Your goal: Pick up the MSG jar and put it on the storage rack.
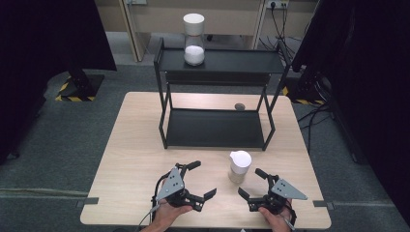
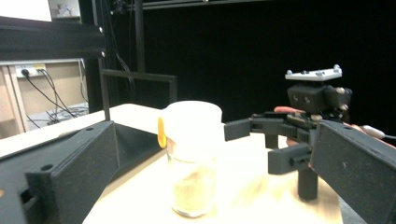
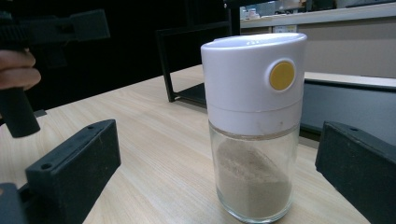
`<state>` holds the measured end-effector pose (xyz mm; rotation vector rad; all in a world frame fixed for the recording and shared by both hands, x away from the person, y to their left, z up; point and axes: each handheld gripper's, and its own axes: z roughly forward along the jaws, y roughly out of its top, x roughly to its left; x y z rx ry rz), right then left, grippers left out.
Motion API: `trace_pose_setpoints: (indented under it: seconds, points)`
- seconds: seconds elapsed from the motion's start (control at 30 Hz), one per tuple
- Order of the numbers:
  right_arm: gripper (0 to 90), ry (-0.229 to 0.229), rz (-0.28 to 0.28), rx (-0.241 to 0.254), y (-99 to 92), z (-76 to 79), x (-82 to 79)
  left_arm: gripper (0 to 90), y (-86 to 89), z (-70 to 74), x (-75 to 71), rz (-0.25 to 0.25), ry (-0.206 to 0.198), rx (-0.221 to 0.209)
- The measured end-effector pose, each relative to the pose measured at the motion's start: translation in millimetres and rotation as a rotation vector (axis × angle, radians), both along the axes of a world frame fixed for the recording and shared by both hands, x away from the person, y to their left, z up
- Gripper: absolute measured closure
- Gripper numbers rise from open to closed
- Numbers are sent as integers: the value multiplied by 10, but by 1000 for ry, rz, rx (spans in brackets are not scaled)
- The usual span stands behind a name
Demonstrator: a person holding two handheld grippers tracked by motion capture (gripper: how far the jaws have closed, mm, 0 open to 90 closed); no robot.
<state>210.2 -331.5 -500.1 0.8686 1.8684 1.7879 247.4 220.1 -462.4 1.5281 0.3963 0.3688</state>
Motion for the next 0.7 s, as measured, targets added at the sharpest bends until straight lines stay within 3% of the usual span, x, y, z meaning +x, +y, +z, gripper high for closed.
trace_pose_setpoints:
  seconds: [0.13, 0.23, 0.47, 0.6, 0.7]
  points:
    - [4, -1, 1, 0, 0, 1, 0, 7, 20, -104, -22, -2, 8, 9]
    - [4, -4, 2, -2, 1, 2, -2, 7, 15, -124, -40, 2, -10, 27]
    - [4, -7, 2, -5, 2, 5, -5, 7, 4, -180, -40, -4, 2, 45]
    - [4, -5, 4, -8, 3, 6, -2, 7, -23, -204, -69, -4, -17, 71]
    - [4, -7, 3, -7, 2, 4, -1, 7, -38, -220, -58, -17, 1, 76]
